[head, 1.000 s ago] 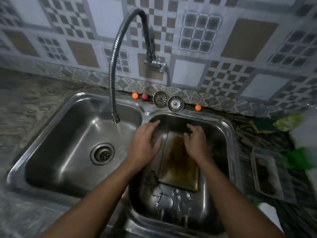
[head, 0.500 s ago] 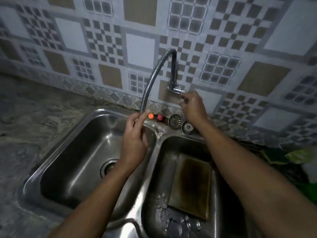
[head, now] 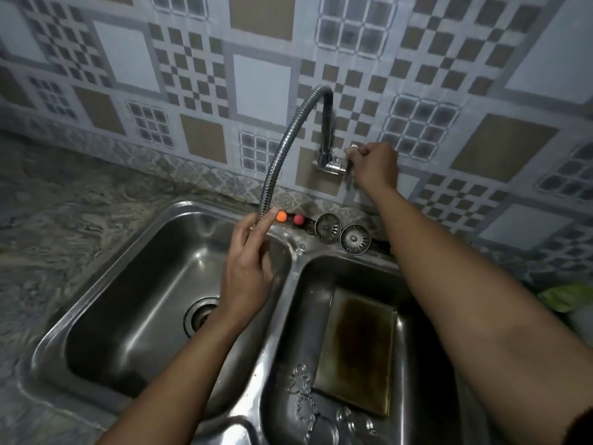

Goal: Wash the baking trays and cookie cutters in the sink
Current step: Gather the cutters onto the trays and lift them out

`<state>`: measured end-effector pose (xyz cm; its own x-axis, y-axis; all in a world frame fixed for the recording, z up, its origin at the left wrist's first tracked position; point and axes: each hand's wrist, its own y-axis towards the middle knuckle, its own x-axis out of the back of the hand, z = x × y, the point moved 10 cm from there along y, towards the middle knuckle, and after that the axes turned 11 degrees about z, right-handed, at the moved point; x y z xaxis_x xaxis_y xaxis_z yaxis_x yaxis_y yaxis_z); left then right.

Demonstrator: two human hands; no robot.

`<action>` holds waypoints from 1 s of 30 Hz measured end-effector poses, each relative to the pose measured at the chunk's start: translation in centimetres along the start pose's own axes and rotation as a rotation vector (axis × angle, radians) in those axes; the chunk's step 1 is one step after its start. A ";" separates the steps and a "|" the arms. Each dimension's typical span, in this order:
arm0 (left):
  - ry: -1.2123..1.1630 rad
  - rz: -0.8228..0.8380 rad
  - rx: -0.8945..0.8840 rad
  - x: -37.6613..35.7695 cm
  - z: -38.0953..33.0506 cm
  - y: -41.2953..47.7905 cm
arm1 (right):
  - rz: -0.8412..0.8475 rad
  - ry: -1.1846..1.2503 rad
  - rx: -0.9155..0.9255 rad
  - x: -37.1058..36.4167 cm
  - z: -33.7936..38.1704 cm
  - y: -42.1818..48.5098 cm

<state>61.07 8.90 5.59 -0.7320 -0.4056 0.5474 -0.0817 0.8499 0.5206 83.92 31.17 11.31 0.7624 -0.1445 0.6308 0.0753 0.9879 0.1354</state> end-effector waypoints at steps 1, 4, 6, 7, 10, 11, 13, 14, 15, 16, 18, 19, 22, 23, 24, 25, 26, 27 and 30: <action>-0.005 -0.006 -0.005 0.1 -0.1 0.0 | -0.006 0.006 0.008 0.1 -0.1 -0.3; -0.014 -0.009 0.007 0.0 -0.7 -0.2 | 0.002 0.000 0.047 0.8 -0.9 -2.6; 0.105 -0.037 0.039 0.0 -1.7 -0.7 | 0.021 0.030 0.063 1.3 -2.5 -5.5; 0.195 -0.066 0.033 -0.1 -2.6 -1.1 | 0.016 0.040 0.070 1.8 -3.4 -7.2; 0.232 -0.001 -0.097 -2.8 -5.3 -3.2 | 0.035 0.007 0.022 2.5 -8.2 -13.6; 0.182 0.105 -0.137 -4.9 -5.6 -4.2 | 0.059 -0.002 -0.007 2.2 -10.4 -15.9; 0.118 0.368 -0.192 -10.1 -5.6 -6.8 | 0.158 -0.031 -0.101 0.5 -15.5 -20.5; 0.157 0.502 -0.205 -12.7 -5.4 -8.4 | 0.230 -0.059 -0.160 -0.6 -18.1 -22.9; 0.233 0.657 -0.188 -15.3 -4.8 -10.2 | 0.316 -0.093 -0.226 -2.0 -20.8 -25.5; 0.303 0.829 -0.133 -17.7 -3.8 -12.1 | 0.413 -0.128 -0.292 -3.4 -23.0 -28.1; 0.428 1.114 -0.008 -21.0 -1.4 -16.2 | 0.640 -0.249 -0.385 -6.2 -26.9 -33.2; 0.471 1.221 0.036 -22.1 -0.3 -18.2 | 0.753 -0.328 -0.405 -7.5 -28.2 -35.4; 0.589 1.397 0.161 -24.0 2.5 -22.8 | 0.929 -0.513 -0.395 -9.4 -30.3 -39.2; 0.621 1.408 0.197 -24.2 3.5 -23.9 | 0.956 -0.545 -0.385 -9.8 -30.5 -39.6; 0.649 1.420 0.218 -24.4 4.3 -24.7 | 0.972 -0.585 -0.354 -10.1 -30.6 -39.7; 0.668 1.441 0.231 -24.5 4.9 -25.4 | 0.993 -0.629 -0.320 -10.5 -30.8 -39.9; 0.674 1.460 0.240 -24.7 5.5 -26.1 | 1.006 -0.660 -0.281 -10.8 -30.9 -39.9; 0.663 1.469 0.255 -24.9 5.7 -26.5 | 1.017 -0.681 -0.247 -11.1 -31.0 -39.9; 0.663 1.457 0.257 -25.5 6.5 -26.9 | 1.059 -0.706 -0.187 -12.0 -31.3 -39.8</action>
<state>77.56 -1.47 -26.61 0.1138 0.7435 0.6590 0.2290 0.6258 -0.7456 91.86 -4.62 -25.56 0.0061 0.7700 0.6381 -0.2230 0.6230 -0.7497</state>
